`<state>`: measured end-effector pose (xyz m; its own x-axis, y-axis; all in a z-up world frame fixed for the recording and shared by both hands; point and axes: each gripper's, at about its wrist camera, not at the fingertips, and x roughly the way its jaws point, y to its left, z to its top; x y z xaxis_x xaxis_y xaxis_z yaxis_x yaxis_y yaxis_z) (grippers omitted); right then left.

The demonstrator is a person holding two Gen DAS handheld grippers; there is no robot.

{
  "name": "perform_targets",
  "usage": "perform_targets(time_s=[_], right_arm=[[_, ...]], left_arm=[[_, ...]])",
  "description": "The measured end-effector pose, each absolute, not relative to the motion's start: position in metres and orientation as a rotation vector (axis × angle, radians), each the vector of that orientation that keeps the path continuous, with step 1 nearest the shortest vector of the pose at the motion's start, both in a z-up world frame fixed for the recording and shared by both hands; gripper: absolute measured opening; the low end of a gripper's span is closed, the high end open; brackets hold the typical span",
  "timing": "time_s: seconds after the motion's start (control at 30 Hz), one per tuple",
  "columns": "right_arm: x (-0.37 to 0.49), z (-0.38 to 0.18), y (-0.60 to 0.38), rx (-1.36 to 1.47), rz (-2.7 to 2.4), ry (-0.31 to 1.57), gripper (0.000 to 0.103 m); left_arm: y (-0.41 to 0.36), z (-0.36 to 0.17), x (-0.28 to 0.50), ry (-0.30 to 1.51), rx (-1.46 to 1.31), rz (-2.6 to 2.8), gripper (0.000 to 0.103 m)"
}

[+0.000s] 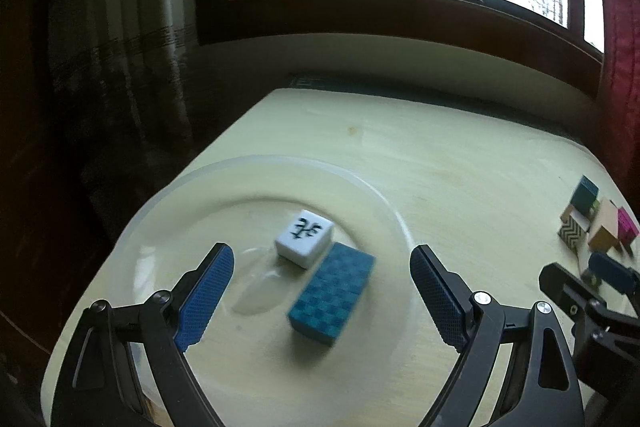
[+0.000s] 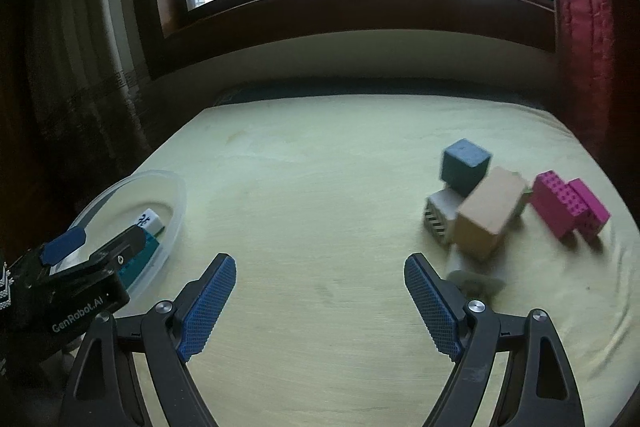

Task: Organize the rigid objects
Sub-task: 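Move both open tools away from the container toward the block pile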

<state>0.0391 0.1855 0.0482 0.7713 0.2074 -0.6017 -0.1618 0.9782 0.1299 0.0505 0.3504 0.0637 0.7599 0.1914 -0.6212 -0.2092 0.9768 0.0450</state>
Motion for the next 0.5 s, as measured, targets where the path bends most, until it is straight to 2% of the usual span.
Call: perform_targets(time_s=[0.5], right_arm=[[0.025, 0.064, 0.095, 0.058, 0.060, 0.582, 0.089]], left_arm=[[0.291, 0.064, 0.053, 0.678, 0.026, 0.131, 0.091]])
